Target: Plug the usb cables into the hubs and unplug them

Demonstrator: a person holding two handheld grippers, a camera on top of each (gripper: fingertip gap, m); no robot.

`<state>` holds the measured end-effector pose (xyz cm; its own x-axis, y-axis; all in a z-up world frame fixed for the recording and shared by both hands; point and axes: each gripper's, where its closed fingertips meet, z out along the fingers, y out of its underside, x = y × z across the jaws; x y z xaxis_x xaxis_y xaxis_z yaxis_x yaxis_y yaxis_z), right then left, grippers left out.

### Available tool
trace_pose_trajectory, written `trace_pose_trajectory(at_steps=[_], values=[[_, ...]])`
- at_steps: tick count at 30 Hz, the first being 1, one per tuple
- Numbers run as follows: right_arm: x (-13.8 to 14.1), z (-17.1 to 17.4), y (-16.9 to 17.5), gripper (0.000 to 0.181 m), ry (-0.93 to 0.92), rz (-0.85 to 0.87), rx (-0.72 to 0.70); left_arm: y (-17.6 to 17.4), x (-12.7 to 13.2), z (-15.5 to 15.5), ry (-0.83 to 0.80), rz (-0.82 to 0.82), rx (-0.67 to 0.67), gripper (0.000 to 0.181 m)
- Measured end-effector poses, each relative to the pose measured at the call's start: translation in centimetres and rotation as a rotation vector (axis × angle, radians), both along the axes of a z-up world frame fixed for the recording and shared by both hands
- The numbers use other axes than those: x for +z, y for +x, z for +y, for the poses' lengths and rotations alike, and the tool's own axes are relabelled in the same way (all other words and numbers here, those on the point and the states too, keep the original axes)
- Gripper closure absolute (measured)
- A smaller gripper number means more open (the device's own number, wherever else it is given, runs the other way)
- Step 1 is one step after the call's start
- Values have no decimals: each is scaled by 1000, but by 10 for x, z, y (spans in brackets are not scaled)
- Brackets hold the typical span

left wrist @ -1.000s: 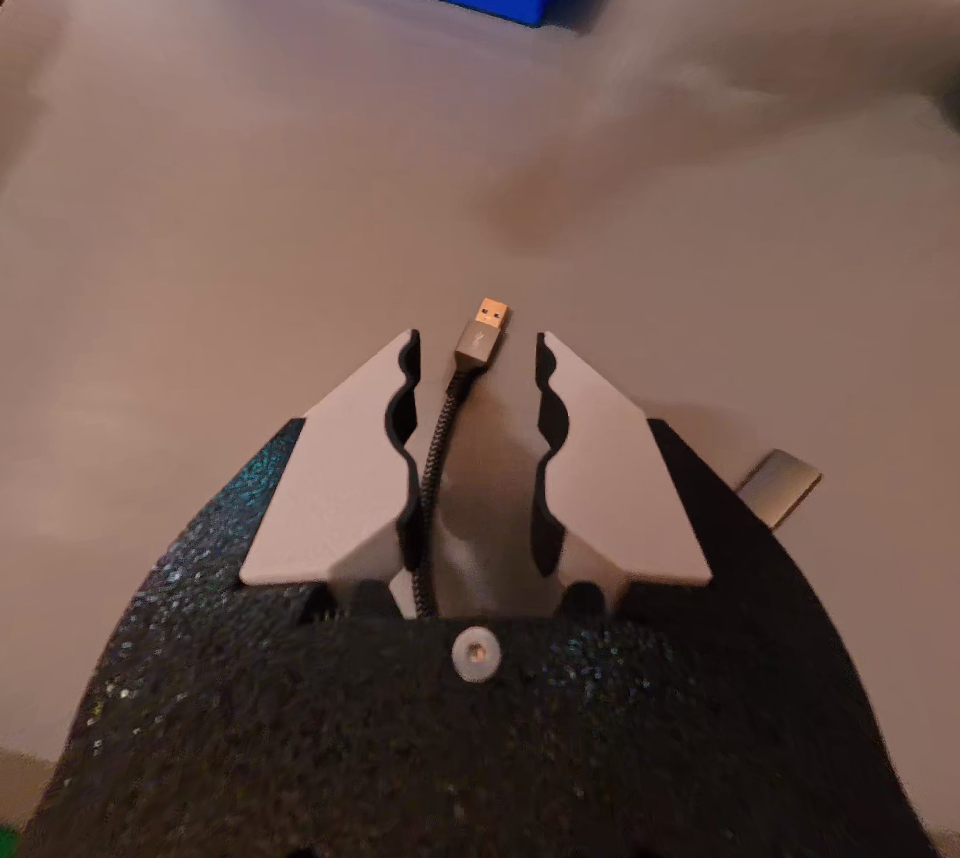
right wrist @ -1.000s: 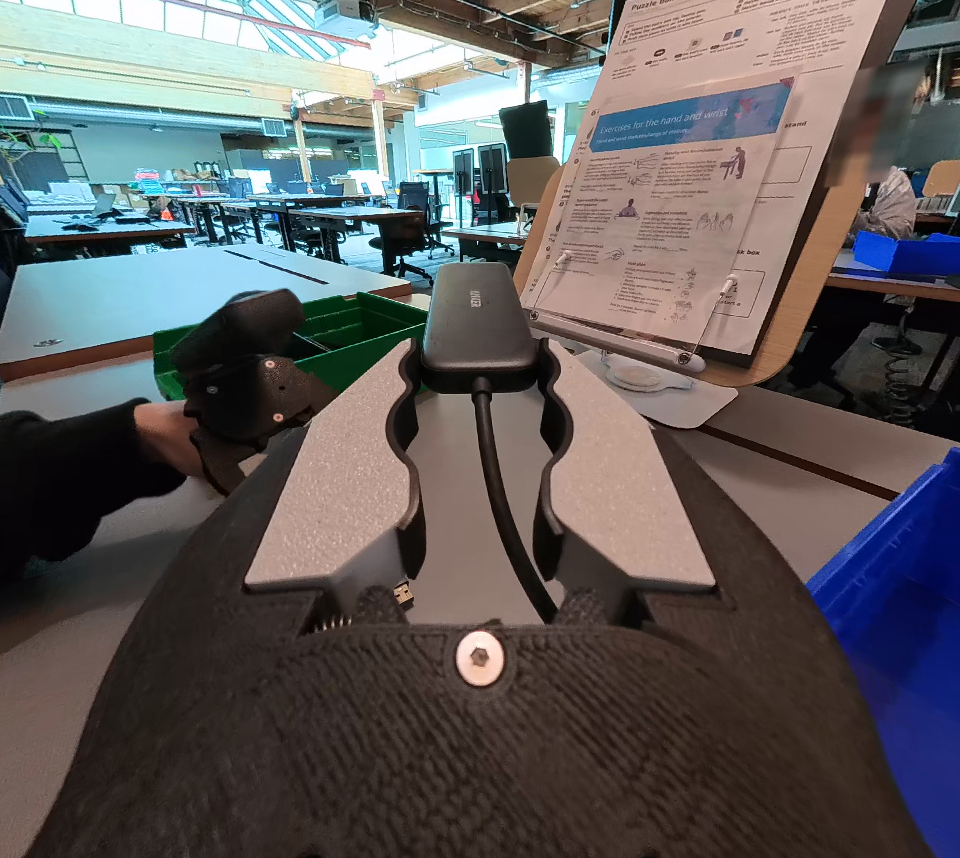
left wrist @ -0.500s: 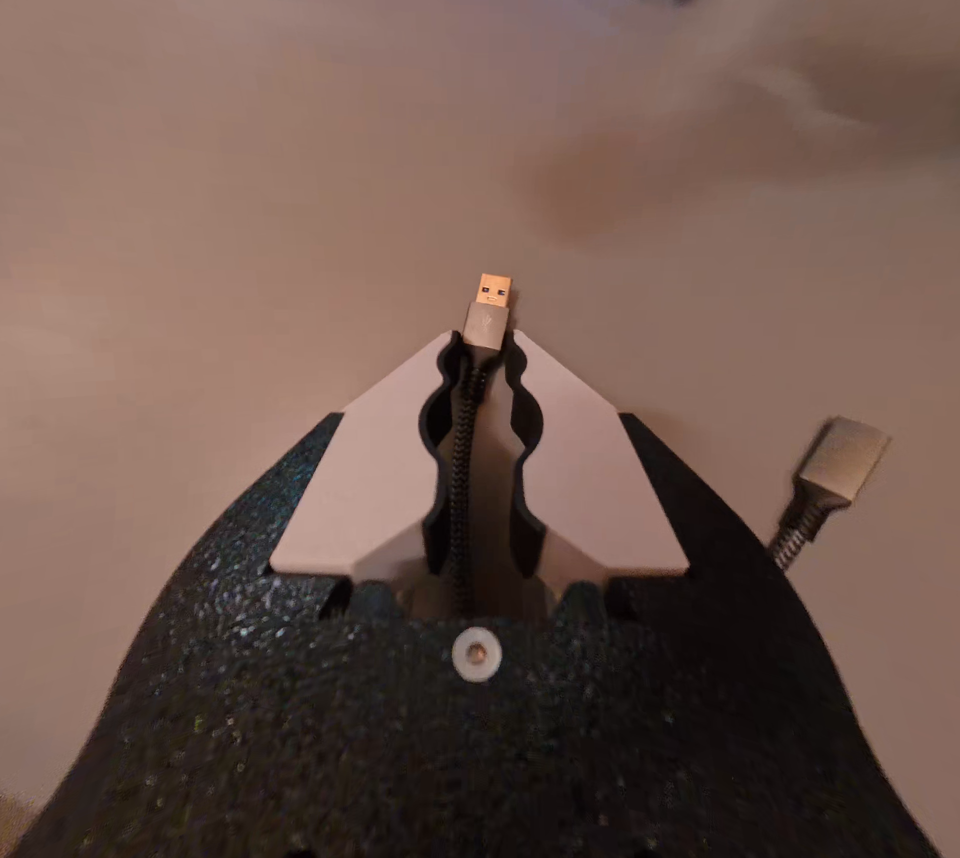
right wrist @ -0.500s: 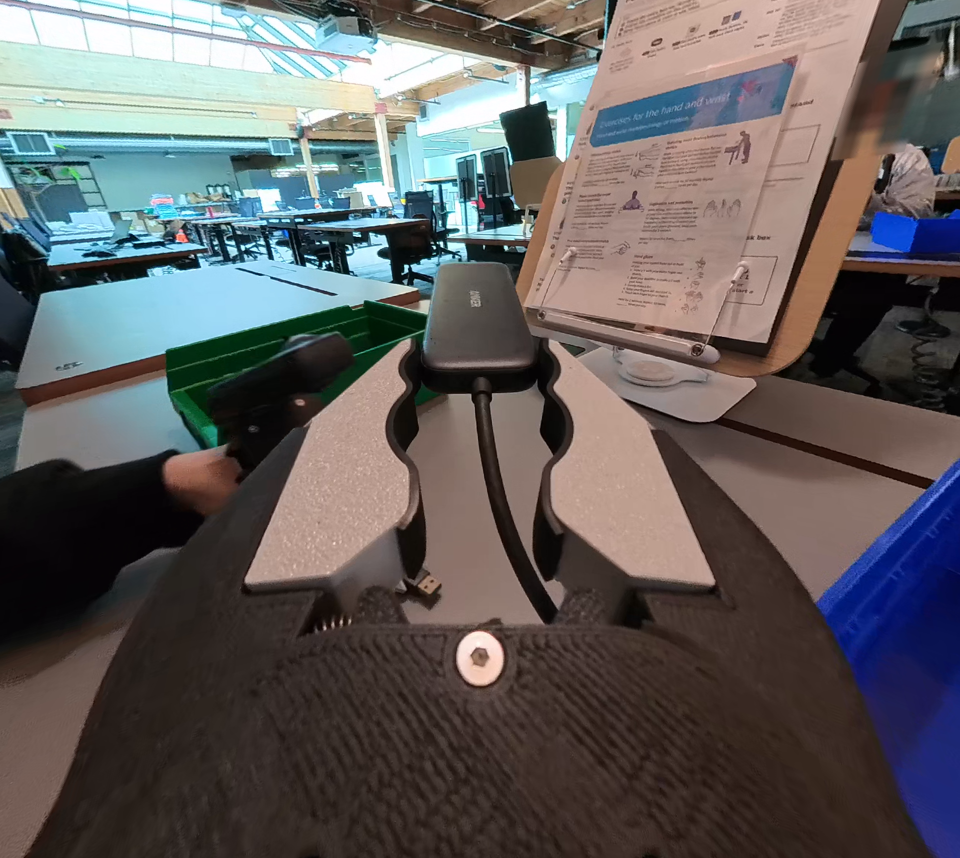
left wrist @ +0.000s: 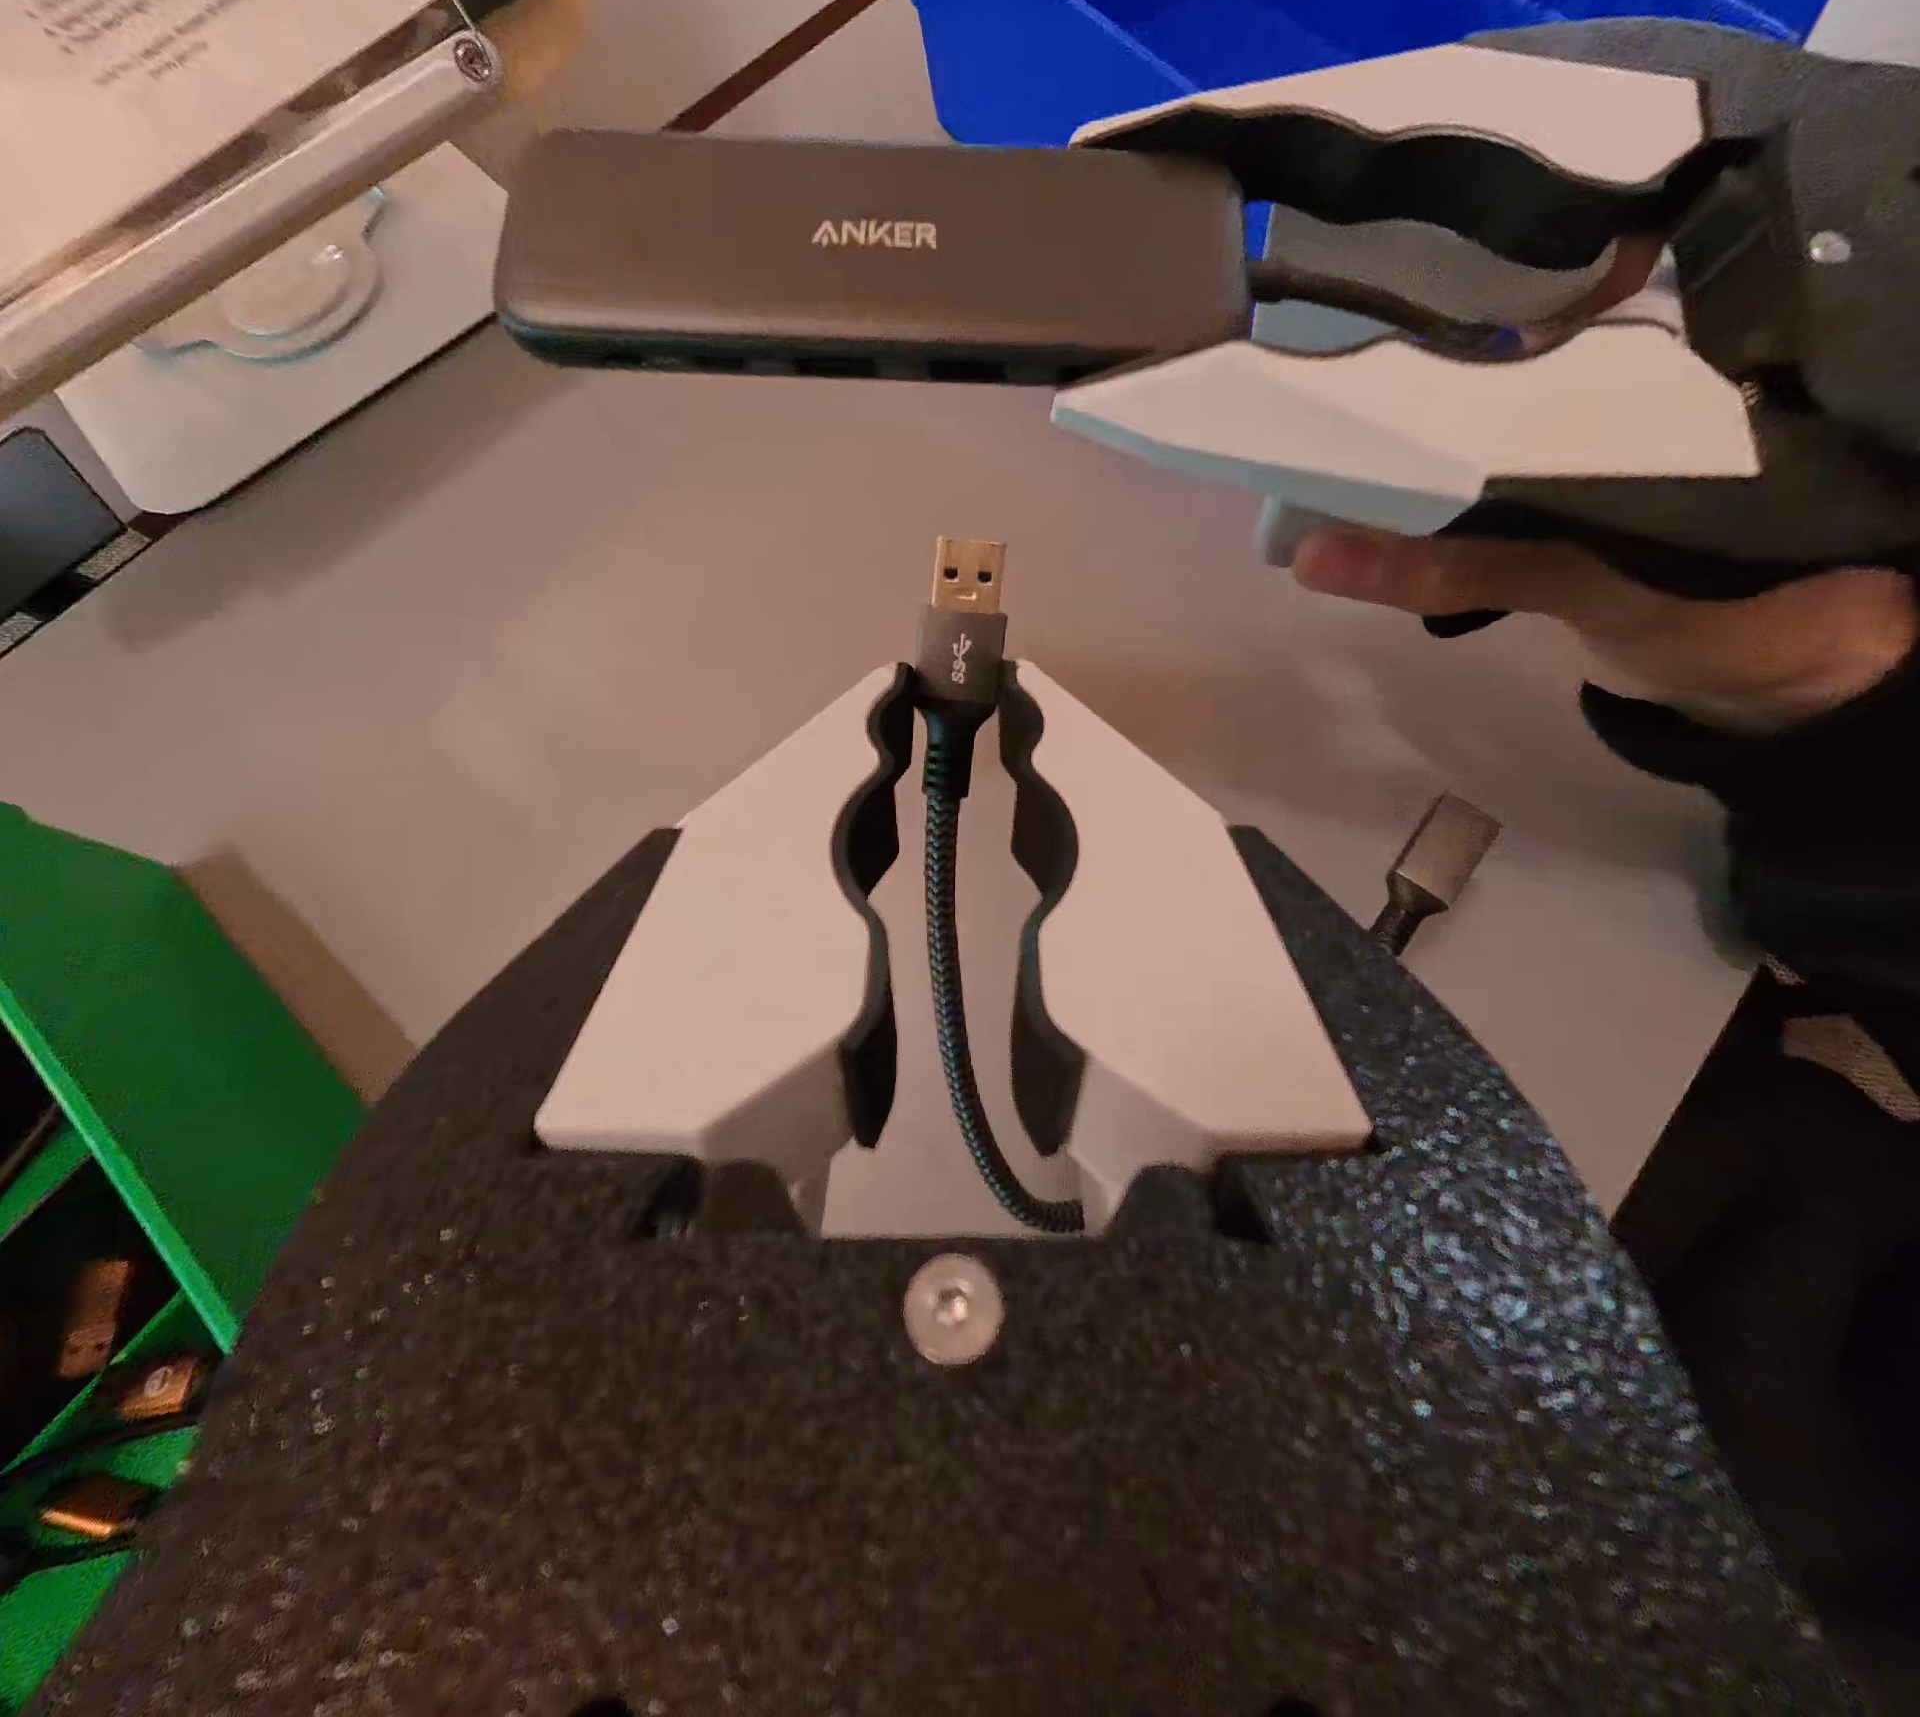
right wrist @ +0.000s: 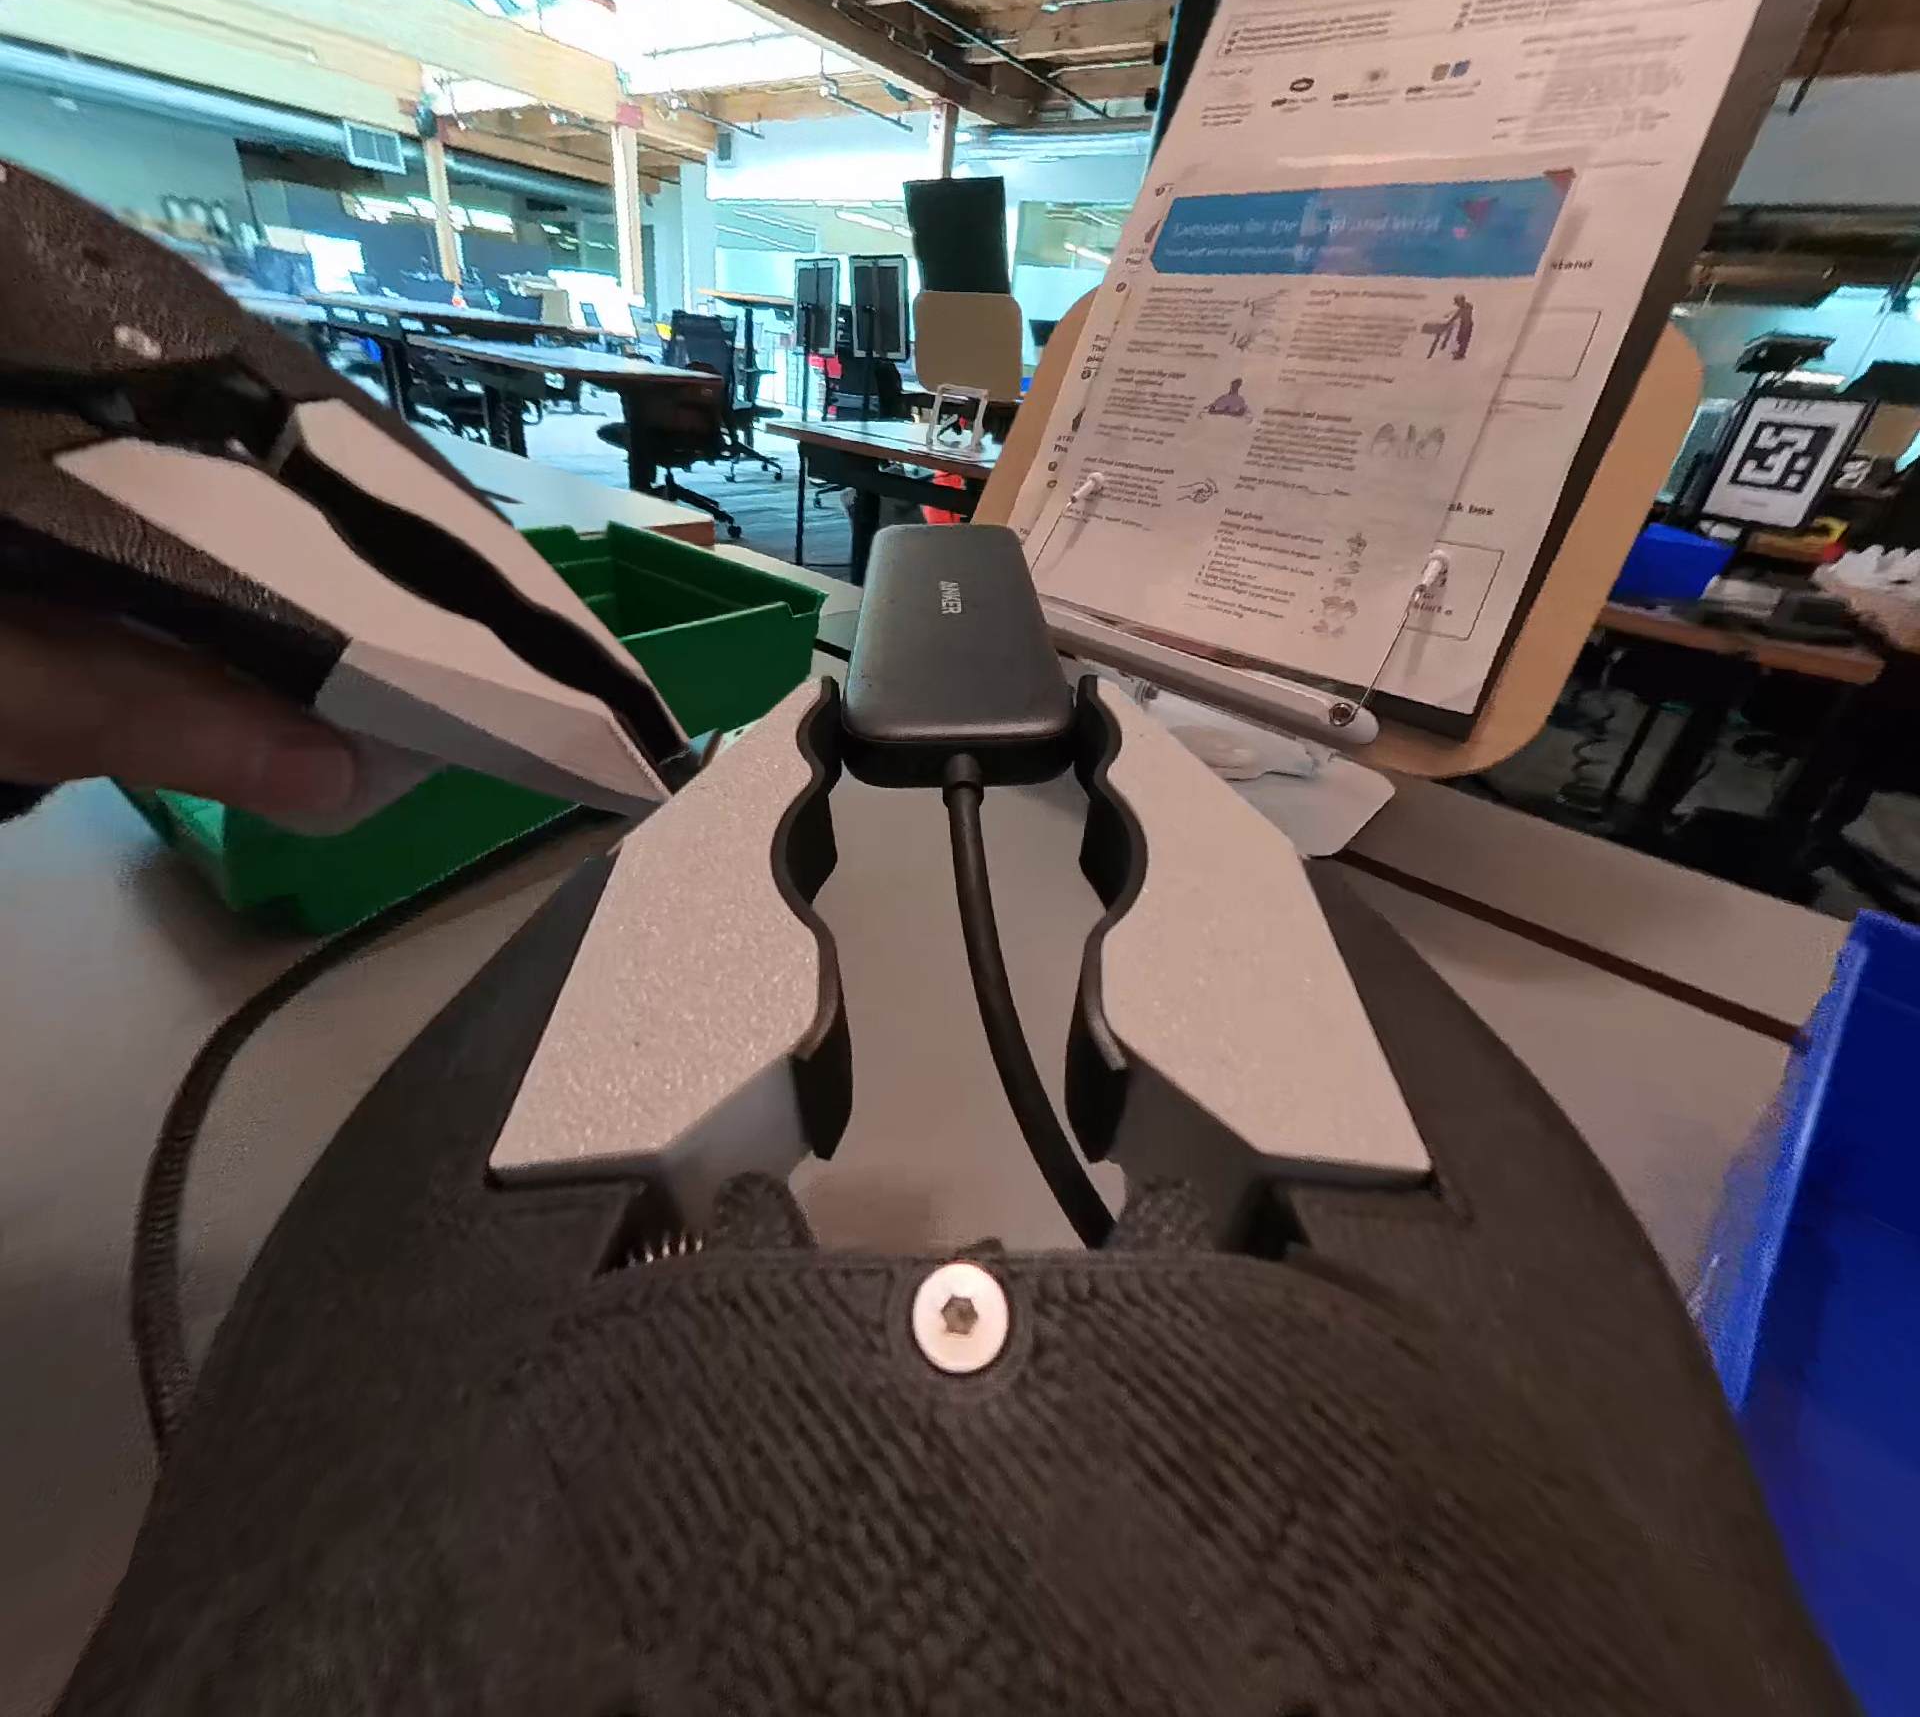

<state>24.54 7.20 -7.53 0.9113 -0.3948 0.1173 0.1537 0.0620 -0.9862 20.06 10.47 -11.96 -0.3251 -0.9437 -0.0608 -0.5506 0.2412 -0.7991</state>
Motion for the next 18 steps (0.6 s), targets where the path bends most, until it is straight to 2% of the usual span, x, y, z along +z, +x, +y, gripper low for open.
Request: trace_pose_trajectory(at_steps=[18], values=[[-15,22,-20,137,-130,-205,-29,1,6,13,13,34,8,167]])
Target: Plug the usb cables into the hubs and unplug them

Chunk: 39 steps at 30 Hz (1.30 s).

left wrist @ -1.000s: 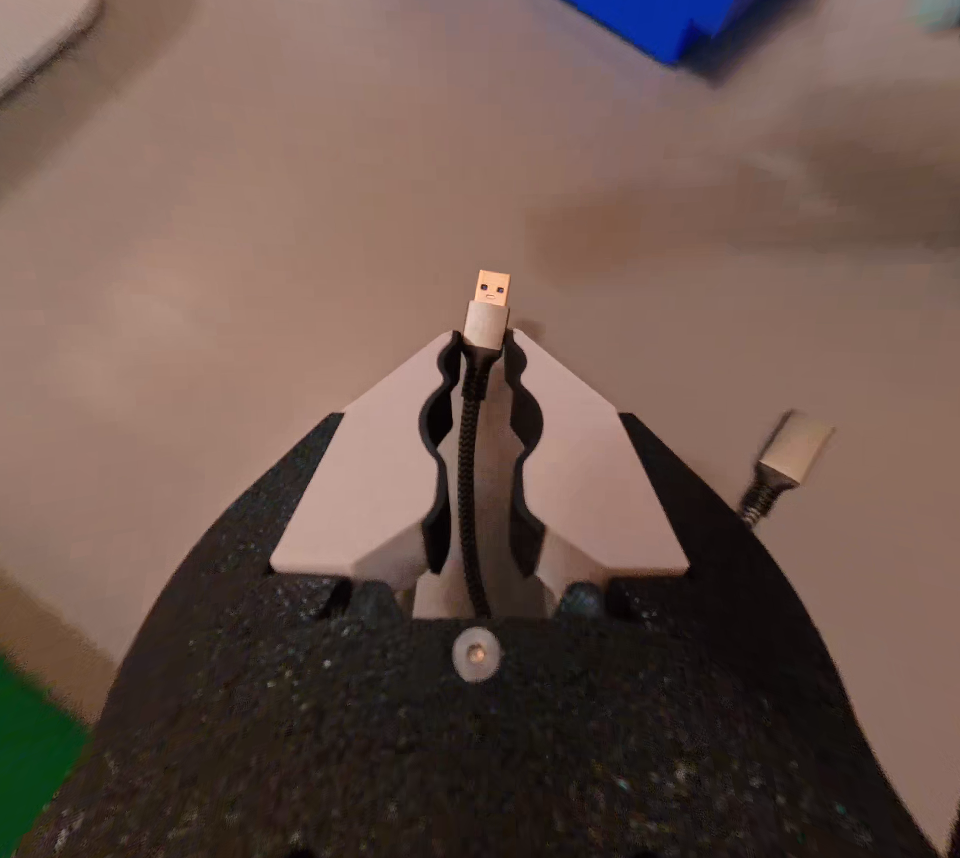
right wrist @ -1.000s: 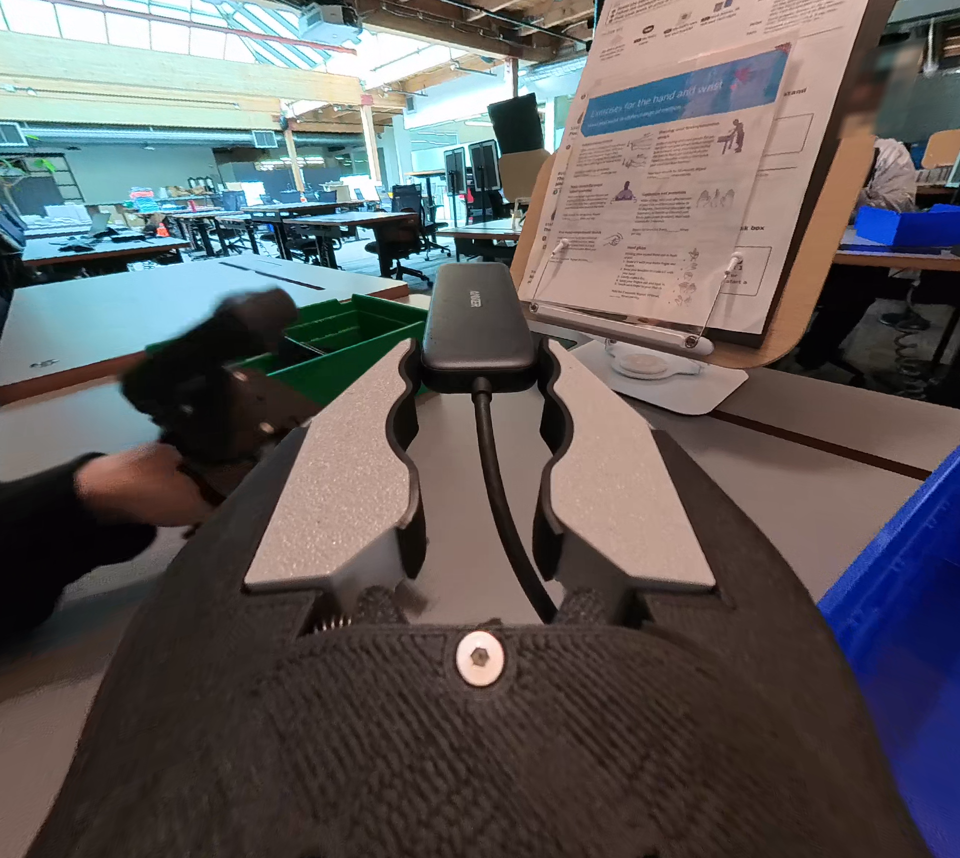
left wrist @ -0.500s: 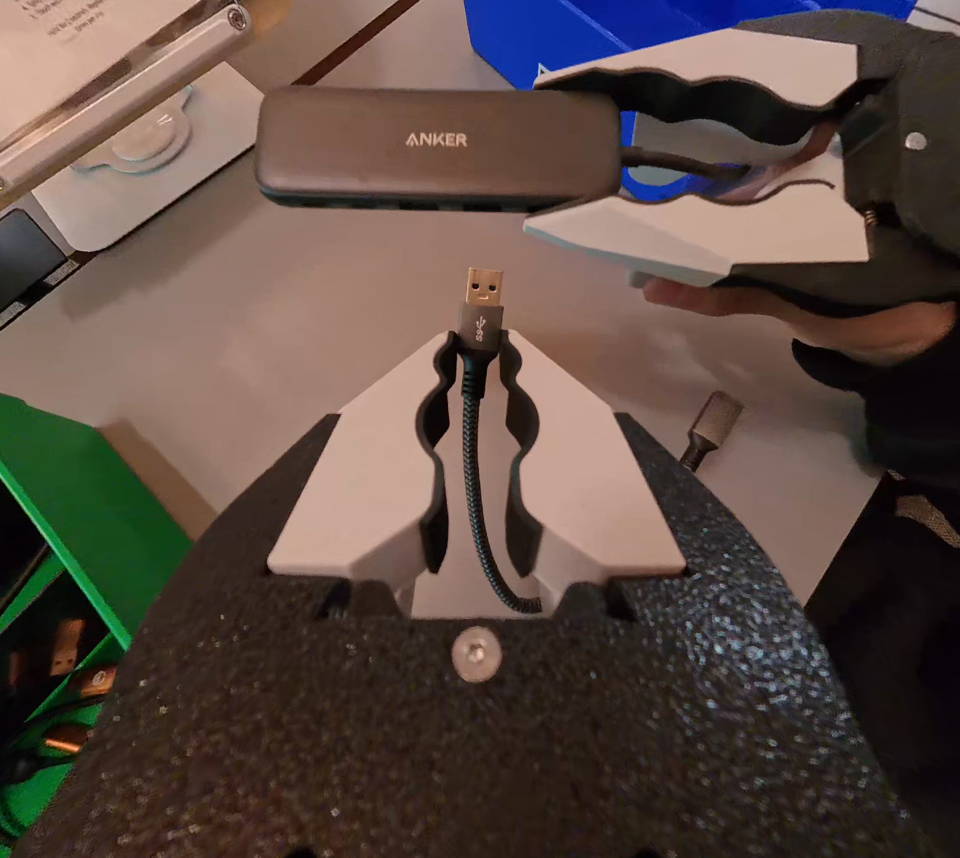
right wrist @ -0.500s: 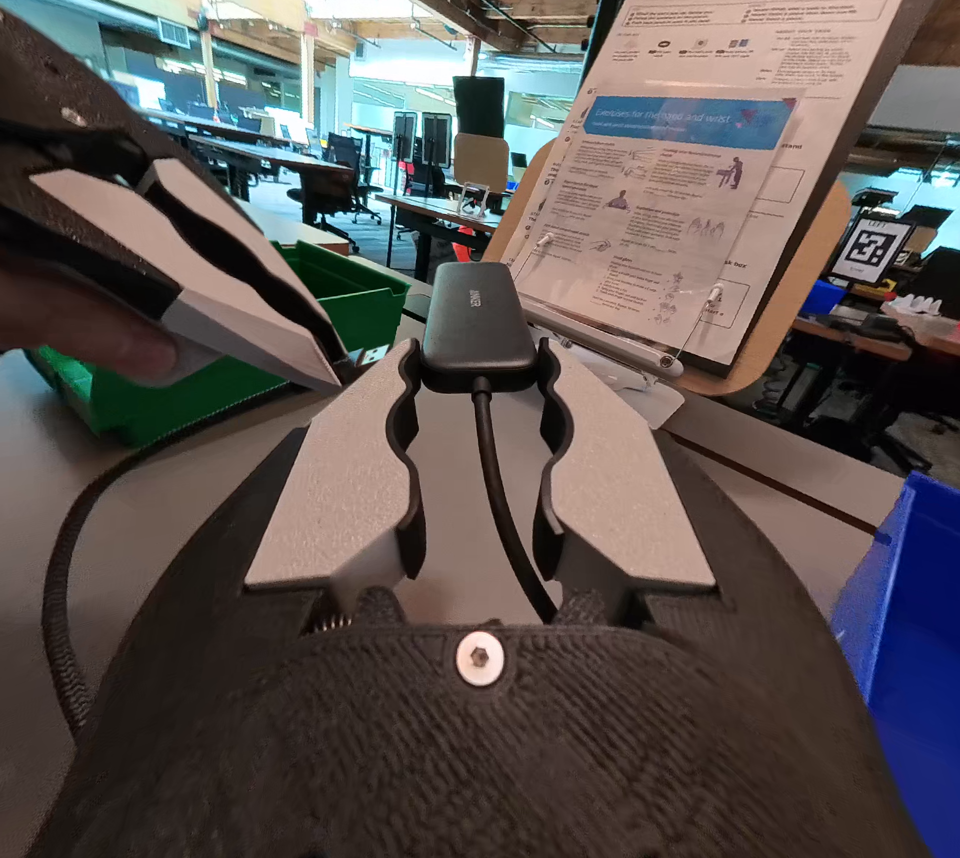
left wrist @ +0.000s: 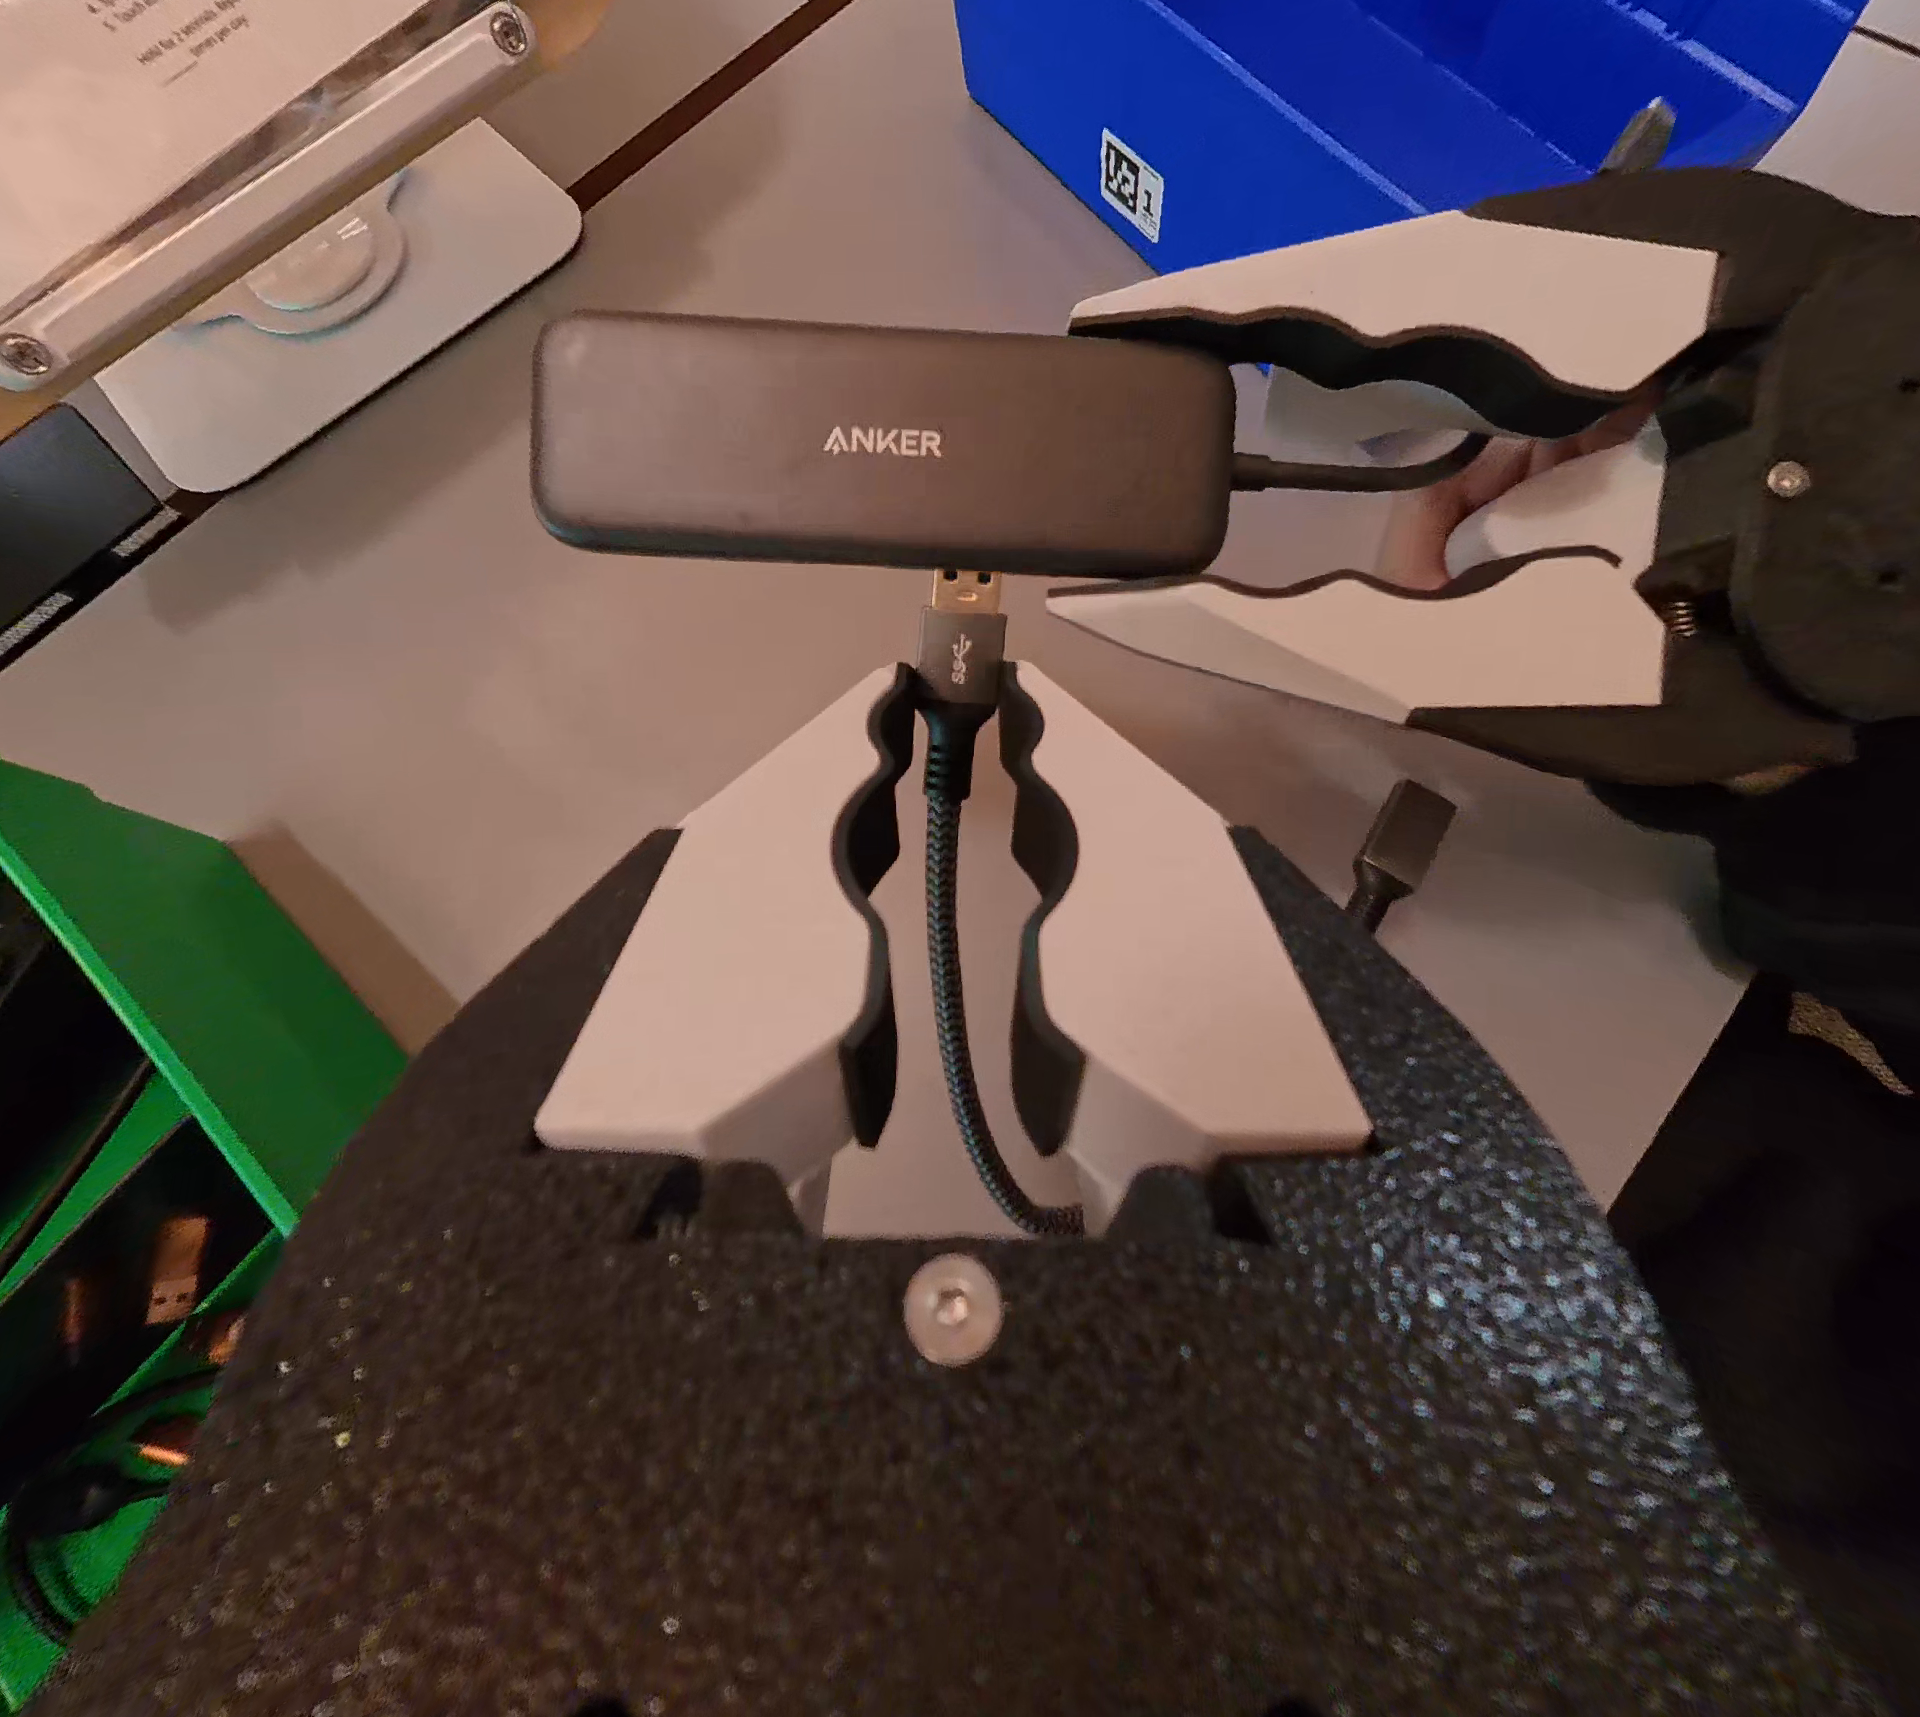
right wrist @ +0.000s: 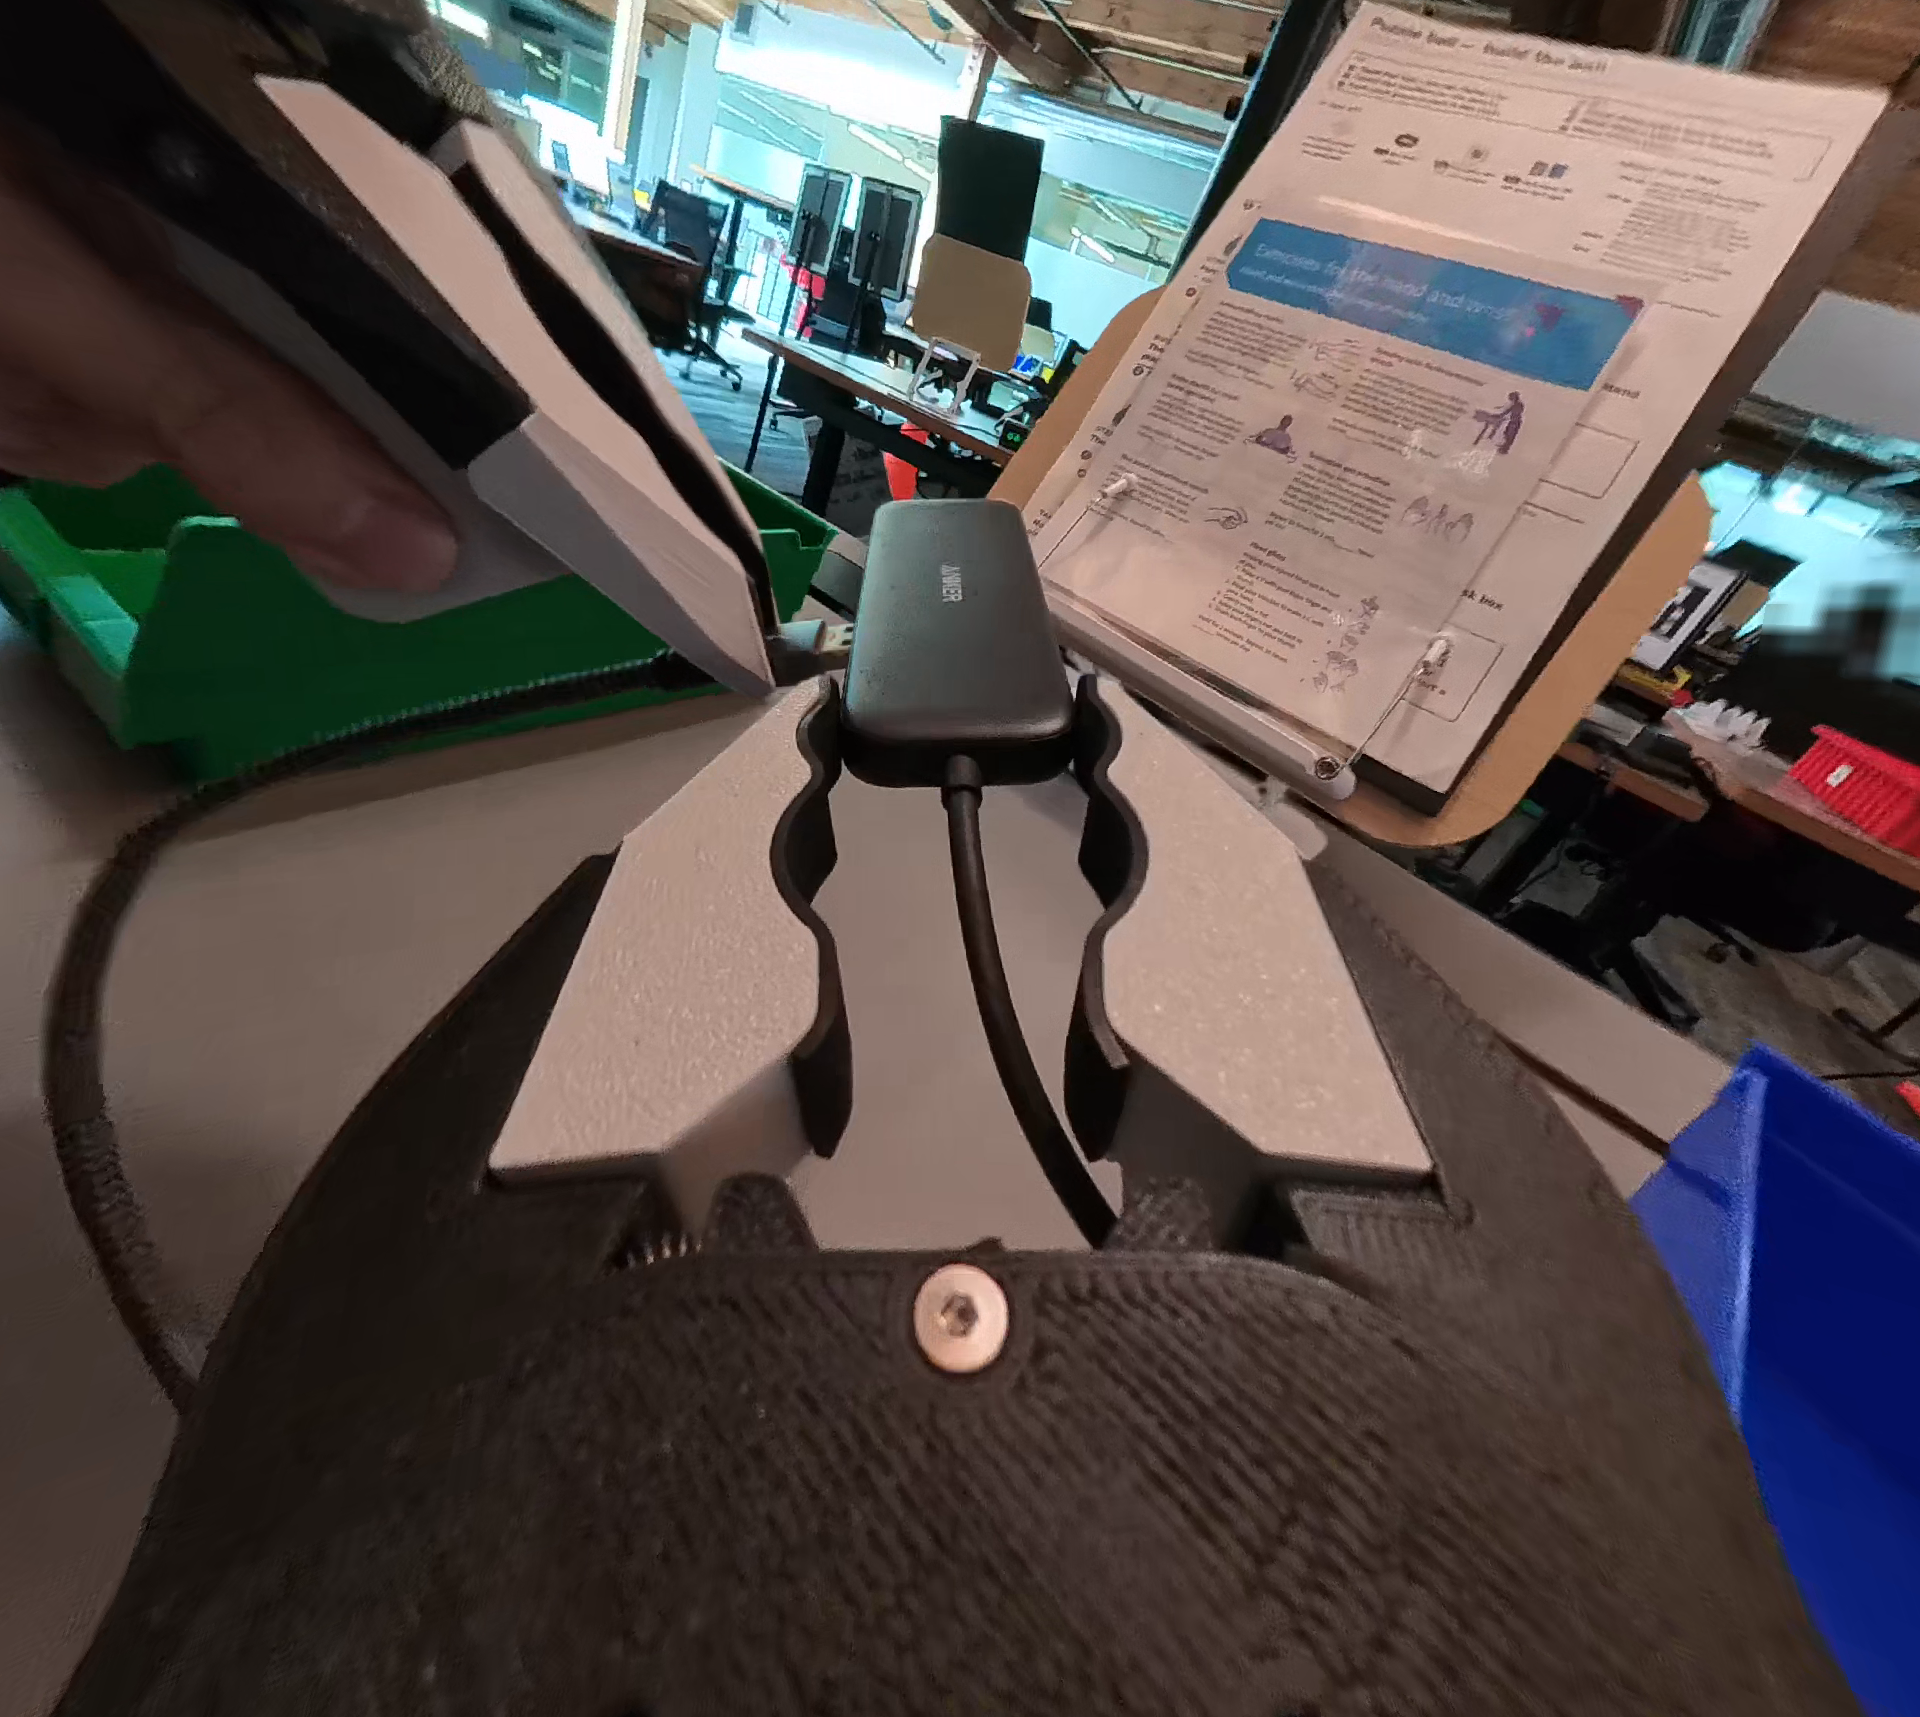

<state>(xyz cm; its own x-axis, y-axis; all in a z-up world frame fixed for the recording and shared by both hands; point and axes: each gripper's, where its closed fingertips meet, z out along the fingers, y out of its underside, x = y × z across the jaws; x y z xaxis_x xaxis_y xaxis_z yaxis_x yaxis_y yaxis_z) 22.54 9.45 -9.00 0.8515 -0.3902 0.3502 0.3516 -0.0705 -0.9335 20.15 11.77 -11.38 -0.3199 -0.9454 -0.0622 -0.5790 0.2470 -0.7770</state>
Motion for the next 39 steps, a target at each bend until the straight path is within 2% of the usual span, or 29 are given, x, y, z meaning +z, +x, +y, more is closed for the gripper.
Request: trace_pose_trajectory(at_steps=[8,17,19,20,23,27,30,33,37,39], values=[[-9,1,3,137,-31,-10,-11,9,1,0,191,-69,4,168],[-5,-3,8,137,3,22,-8,16,8,-4,197,-178,-21,168],[1,-5,8,137,35,53,1,19,19,-10,166,-264,-30,167],[4,-6,7,137,46,61,15,16,29,-17,118,-332,-51,161],[16,-16,15,137,67,54,-52,-1,59,-26,7,-474,-77,150],[28,-29,19,137,85,48,-68,-29,68,12,93,-505,23,145],[29,-29,17,137,78,38,-56,-56,61,74,211,-431,142,147],[24,-24,15,137,67,56,-29,-86,26,145,259,-190,232,145],[18,-16,12,137,62,81,3,-115,-31,194,289,105,197,143],[17,-15,12,137,65,88,7,-118,-55,211,406,203,117,142]])
